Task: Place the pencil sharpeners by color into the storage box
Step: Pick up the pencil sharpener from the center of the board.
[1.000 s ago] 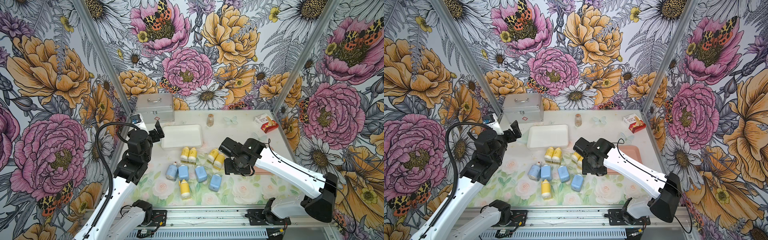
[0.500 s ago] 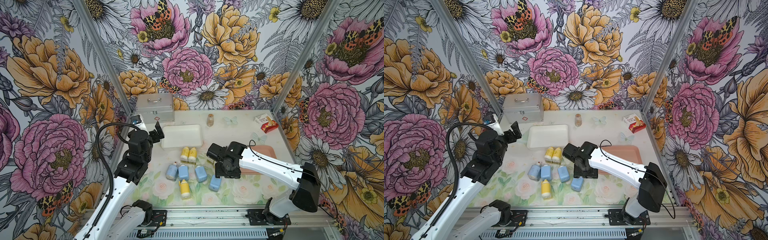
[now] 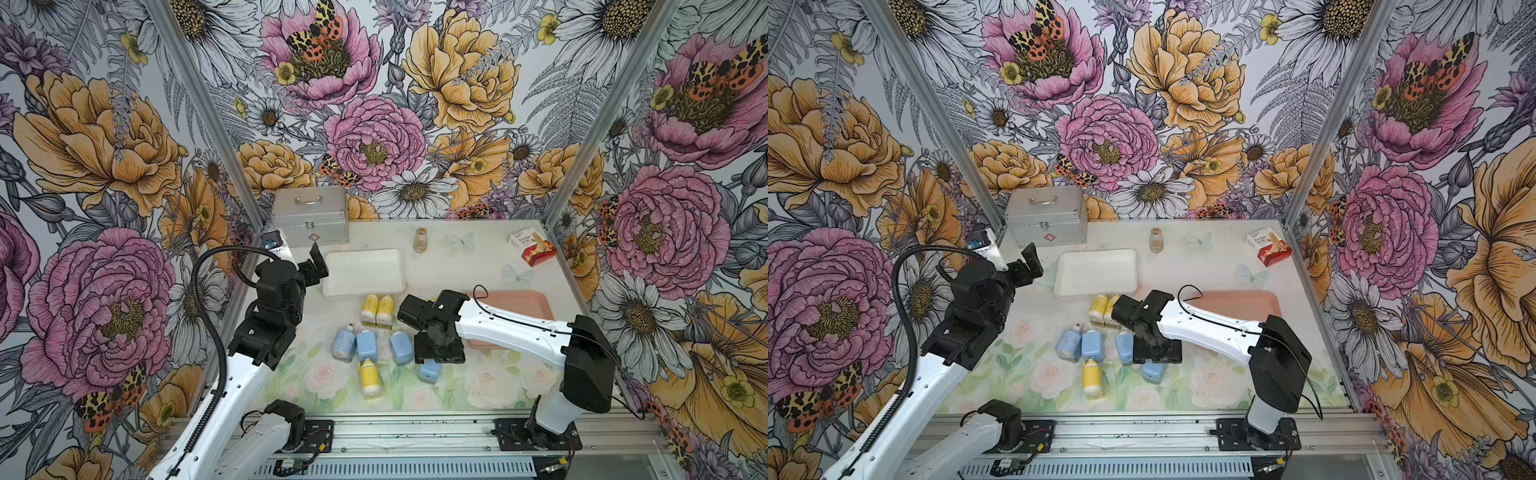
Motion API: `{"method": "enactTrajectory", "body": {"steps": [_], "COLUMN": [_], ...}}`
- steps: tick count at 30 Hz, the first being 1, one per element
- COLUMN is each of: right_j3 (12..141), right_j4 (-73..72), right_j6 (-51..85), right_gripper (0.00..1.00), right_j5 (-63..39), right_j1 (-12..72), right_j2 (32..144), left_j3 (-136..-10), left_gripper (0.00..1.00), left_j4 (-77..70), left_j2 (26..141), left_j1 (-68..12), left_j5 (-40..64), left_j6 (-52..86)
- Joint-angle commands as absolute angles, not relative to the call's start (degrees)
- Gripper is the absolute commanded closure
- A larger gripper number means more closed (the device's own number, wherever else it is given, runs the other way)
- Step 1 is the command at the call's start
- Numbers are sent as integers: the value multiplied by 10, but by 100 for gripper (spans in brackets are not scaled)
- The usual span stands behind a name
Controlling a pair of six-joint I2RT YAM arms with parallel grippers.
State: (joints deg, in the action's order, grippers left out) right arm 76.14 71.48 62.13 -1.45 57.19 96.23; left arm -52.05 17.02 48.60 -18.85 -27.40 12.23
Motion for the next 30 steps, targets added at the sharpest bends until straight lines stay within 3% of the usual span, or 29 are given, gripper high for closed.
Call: {"method": "enactTrajectory", "body": {"steps": [1,13,30], "right_j3": [775,760,727], "right_j4": [693,669,667], "right_j6": [623,607,561], "right_gripper": [23,24,39], "right_j5": [-26,-40,-45], "right_j1": [576,575,550], "right_j2": [974,1000,1005], "left_j3": [-511,-511,-511], "left_gripper": [1,1,1], "left_j4": [176,176,175], "left_j2": [483,485,479], "left_j1": [-187,-194,-198], "left_j5": [-290,-297,-298], "left_j6": [129,122,120]}}
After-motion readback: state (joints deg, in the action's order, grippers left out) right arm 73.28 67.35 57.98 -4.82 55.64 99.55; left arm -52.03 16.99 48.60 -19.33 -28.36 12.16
